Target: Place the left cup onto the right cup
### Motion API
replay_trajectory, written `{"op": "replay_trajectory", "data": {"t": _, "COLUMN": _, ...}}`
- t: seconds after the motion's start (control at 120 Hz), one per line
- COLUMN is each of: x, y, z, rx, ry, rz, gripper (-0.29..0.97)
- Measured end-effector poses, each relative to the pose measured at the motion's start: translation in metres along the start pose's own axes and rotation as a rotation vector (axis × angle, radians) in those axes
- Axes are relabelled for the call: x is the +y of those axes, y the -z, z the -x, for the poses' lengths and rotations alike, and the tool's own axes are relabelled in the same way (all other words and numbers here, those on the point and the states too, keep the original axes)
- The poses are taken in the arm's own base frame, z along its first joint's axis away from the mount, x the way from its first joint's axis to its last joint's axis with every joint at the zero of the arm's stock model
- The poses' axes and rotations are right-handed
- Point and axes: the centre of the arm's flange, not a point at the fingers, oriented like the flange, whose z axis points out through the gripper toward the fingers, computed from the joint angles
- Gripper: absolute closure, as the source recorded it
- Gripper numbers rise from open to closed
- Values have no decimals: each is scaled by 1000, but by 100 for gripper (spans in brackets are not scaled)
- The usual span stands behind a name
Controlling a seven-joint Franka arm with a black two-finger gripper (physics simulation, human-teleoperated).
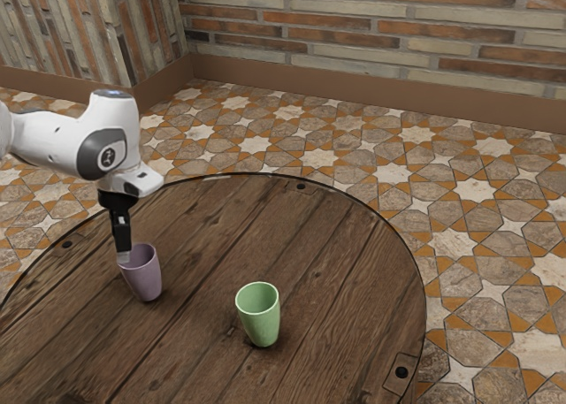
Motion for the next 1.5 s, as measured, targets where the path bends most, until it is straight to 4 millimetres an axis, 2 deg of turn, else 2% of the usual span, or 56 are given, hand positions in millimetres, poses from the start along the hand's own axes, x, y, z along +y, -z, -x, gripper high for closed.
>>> {"op": "replay_trajectory", "data": {"t": 0.292, "x": 7, "y": 13, "z": -28, "rx": -6, "ry": -62, "rz": -56, "gripper": 0}}
{"op": "replay_trajectory", "data": {"t": 0.492, "x": 4, "y": -4, "z": -29, "rx": -12, "ry": -47, "rz": -33, "gripper": 0}}
{"op": "replay_trajectory", "data": {"t": 0.625, "x": 1, "y": -16, "z": -29, "rx": -19, "ry": -35, "rz": -17, "gripper": 18}}
{"op": "replay_trajectory", "data": {"t": 0.767, "x": 1, "y": -17, "z": -30, "rx": -20, "ry": -34, "rz": -25, "gripper": 49}}
{"op": "replay_trajectory", "data": {"t": 0.908, "x": 1, "y": -12, "z": -30, "rx": -12, "ry": -33, "rz": -37, "gripper": 66}}
{"op": "replay_trajectory", "data": {"t": 1.058, "x": 2, "y": -13, "z": -31, "rx": -6, "ry": -26, "rz": -33, "gripper": 73}}
{"op": "replay_trajectory", "data": {"t": 1.308, "x": 2, "y": -12, "z": -30, "rx": 1, "ry": -12, "rz": -32, "gripper": 77}}
{"op": "replay_trajectory", "data": {"t": 1.5, "x": 6, "y": 14, "z": -28, "rx": 28, "ry": -8, "rz": -67, "gripper": 78}}
